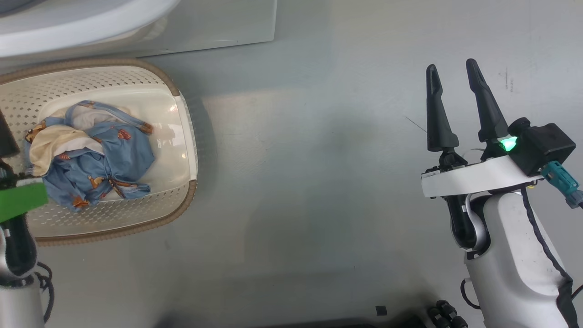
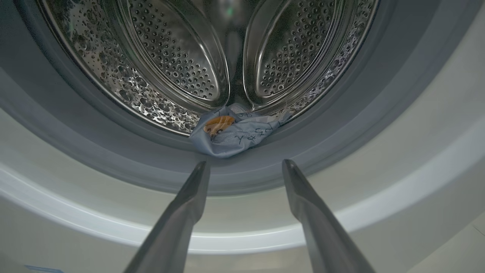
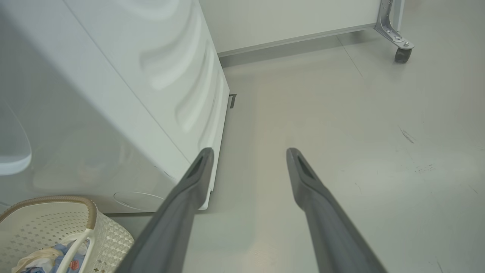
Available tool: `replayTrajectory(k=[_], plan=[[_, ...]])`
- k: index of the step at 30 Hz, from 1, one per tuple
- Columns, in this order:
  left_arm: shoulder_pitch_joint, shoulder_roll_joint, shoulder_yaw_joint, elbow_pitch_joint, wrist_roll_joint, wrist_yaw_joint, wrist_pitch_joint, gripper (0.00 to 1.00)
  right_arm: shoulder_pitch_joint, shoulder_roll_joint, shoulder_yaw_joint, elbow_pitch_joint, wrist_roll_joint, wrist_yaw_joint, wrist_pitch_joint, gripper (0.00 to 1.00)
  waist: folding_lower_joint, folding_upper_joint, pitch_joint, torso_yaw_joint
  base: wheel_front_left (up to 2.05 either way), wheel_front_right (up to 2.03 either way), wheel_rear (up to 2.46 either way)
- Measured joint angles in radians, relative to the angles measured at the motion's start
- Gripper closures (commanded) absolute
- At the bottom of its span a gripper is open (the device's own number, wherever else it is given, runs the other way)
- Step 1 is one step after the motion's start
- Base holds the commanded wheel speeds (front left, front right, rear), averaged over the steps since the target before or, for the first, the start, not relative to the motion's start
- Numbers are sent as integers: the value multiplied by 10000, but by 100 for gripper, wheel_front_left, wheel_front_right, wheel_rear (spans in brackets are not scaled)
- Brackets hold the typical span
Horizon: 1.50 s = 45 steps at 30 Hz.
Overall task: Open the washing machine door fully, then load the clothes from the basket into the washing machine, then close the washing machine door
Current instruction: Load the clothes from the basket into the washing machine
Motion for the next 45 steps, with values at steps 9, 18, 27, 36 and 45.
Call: replayTrajectory(k=[9,18,27,36,45], plan=[[-1086,988,-176,98,-40,0,320,0,-12,2,142,-2,104,0,0,0,0,0,-13,-129,0,0,0],[-2041,1411,-4,742,-224,8,1691,0,-20,-6,395,-21,280,-4,0,0,0,0,87,-358,0,0,0],[-3295,1618,48,1862,-646,341,2924,0,-24,2,433,-27,282,-31,0,0,0,0,231,-524,0,0,0],[-4438,1760,125,3168,-1012,704,4234,0,-38,4,510,-25,366,-31,0,0,0,0,335,-682,0,0,0],[-5131,1818,17,4111,-1266,986,5131,100,-41,4,546,-10,370,-35,0,0,0,1,384,-804,0,0,0]])
